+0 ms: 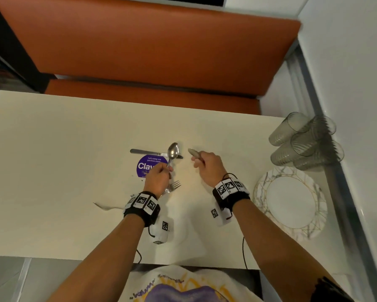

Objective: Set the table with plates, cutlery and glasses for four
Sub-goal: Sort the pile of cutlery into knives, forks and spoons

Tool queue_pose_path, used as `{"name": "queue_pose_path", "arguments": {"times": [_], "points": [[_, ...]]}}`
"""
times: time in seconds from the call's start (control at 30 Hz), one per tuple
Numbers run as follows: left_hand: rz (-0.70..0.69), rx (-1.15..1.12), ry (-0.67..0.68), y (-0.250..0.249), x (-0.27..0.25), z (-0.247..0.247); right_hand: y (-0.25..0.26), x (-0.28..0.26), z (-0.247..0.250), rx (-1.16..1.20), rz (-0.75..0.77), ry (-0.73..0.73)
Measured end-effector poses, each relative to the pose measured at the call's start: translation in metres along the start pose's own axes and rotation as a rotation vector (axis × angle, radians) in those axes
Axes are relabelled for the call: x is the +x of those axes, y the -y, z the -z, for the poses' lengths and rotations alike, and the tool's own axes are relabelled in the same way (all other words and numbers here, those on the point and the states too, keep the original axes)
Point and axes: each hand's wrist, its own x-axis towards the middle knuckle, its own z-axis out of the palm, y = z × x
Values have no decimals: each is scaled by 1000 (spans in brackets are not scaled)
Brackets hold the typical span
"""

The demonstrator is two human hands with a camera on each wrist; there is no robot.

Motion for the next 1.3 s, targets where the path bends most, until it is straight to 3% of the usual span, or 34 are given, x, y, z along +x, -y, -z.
{"name": "queue_pose_path", "arguments": {"times": [0.1,0.2,0.37,0.73,1.03,1.3], "points": [[25,-120,72,-10,-3,-9,17,-3,2,224,-116,-98],[15,-137,111,-16,-8,-15,28,-6,-2,391,-178,-75],[25,-119,193,-20,-14,-15,36,-13,-9,515,-207,-144],[81,-223,237,-19,-23,-1,34,-16,-26,347,-137,-125],[130,-260,214,-13,-21,-1,33,-8,-9,303,-186,-113],[153,-255,239,-11,-18,2,40,10,6,118,39,-100]]}}
